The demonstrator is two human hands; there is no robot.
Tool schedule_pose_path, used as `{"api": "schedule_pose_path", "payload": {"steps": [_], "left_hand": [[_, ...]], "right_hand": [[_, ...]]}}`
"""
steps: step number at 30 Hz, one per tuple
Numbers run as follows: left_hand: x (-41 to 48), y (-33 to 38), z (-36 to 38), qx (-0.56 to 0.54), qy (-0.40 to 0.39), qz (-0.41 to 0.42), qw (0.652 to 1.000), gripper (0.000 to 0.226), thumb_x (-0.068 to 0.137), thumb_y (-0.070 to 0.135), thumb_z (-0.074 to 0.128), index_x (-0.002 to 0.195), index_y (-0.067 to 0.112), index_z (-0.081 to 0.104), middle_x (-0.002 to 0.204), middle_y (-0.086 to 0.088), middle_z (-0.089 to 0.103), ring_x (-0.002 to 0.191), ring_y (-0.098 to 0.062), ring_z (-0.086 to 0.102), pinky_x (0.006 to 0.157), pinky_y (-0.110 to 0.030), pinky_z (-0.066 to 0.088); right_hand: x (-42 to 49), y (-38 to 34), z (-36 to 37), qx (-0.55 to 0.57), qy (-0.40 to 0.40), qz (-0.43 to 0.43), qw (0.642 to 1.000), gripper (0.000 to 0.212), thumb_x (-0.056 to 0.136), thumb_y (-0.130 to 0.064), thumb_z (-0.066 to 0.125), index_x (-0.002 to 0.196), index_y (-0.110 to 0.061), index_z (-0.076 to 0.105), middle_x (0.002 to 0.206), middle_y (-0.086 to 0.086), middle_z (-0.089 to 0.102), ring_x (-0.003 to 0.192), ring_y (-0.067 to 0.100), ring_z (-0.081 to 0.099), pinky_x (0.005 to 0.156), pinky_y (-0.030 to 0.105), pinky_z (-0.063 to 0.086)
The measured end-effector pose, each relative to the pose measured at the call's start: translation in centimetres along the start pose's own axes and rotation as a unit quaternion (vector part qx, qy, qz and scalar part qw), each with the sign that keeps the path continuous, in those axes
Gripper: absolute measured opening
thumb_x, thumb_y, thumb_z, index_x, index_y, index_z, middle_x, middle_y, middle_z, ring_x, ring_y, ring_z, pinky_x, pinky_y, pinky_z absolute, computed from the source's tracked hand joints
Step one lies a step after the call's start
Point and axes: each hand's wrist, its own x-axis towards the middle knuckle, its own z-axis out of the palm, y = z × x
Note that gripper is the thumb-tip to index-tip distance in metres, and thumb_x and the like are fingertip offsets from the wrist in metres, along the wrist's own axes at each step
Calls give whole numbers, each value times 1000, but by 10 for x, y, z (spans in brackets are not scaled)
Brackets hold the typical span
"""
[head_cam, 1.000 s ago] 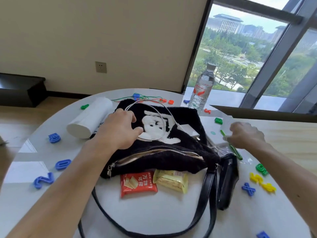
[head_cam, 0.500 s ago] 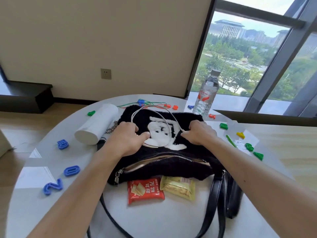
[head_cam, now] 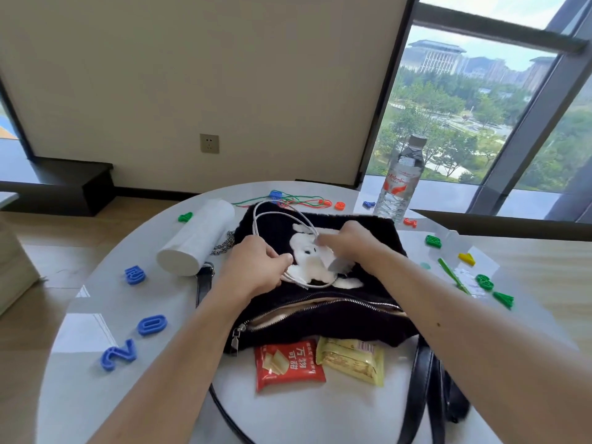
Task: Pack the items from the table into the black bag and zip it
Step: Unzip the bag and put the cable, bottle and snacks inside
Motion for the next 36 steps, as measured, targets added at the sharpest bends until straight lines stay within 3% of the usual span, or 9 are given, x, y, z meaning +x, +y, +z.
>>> {"api": "schedule_pose_path", "payload": {"steps": [4,7,10,15,20,25,29,33,36], "left_hand": [[0,-2,2,19,25,-7,999,17,88,23,69,92,10,58,74,-9,74,73,-23,74,82,-43,59],[1,-1,5,15,48,-6,999,40,89,19,67,112,8,36,75,-11,73,65,-25,74,76,-43,61],[4,-3,8,-13,73,-8,997,36,93,18,60,109,10,29,71,-9,70,54,-23,72,67,-42,62],[5,-5,7,0,46,-29,999,6,85,5,54,89,3,50,65,-13,74,63,-25,74,74,-43,62],[3,-4,2,-23,29,-18,999,26,83,8,51,108,1,54,94,-18,71,92,-39,69,85,-49,57],[1,12,3,-122,52,42,990,40,93,8,45,129,24,48,92,-6,68,87,-21,65,88,-42,54],[-11,32,8,-229,8,112,967,26,105,26,35,108,40,57,91,4,65,86,-11,63,86,-35,53],[-18,43,18,-243,-59,160,955,47,103,53,26,143,38,45,143,3,51,127,-15,54,106,-44,47],[-22,42,14,-191,-64,204,958,72,91,75,22,152,38,29,144,0,54,128,-16,56,107,-43,46]], "right_hand": [[3,3,14,-1,-18,18,1000,55,74,-48,76,108,-9,59,87,3,60,76,17,59,53,28,38],[4,-1,15,3,-35,28,999,57,70,-44,81,109,-10,59,91,3,61,78,18,60,53,28,40],[0,-3,15,7,-41,36,998,55,66,-41,86,103,-16,54,91,2,57,70,15,54,50,27,38],[-11,-3,16,87,-83,51,991,86,64,-30,92,133,-2,49,118,10,61,86,21,61,50,26,43],[-28,-9,17,147,-63,2,987,34,73,-17,82,98,-7,61,86,16,67,52,21,62,46,27,46],[-51,-25,-2,236,-3,-64,970,33,65,-17,77,92,-9,58,78,9,73,62,18,61,54,30,50],[-69,-36,-10,365,-27,-96,926,37,72,-12,78,104,-4,59,90,15,73,70,22,65,61,39,56],[-84,-39,-16,465,-64,-132,873,34,89,-16,71,113,4,57,92,14,68,75,21,68,54,28,55],[-93,-38,-22,485,-88,-158,856,38,91,-17,69,118,5,55,87,11,67,70,21,68,51,28,53]]}}
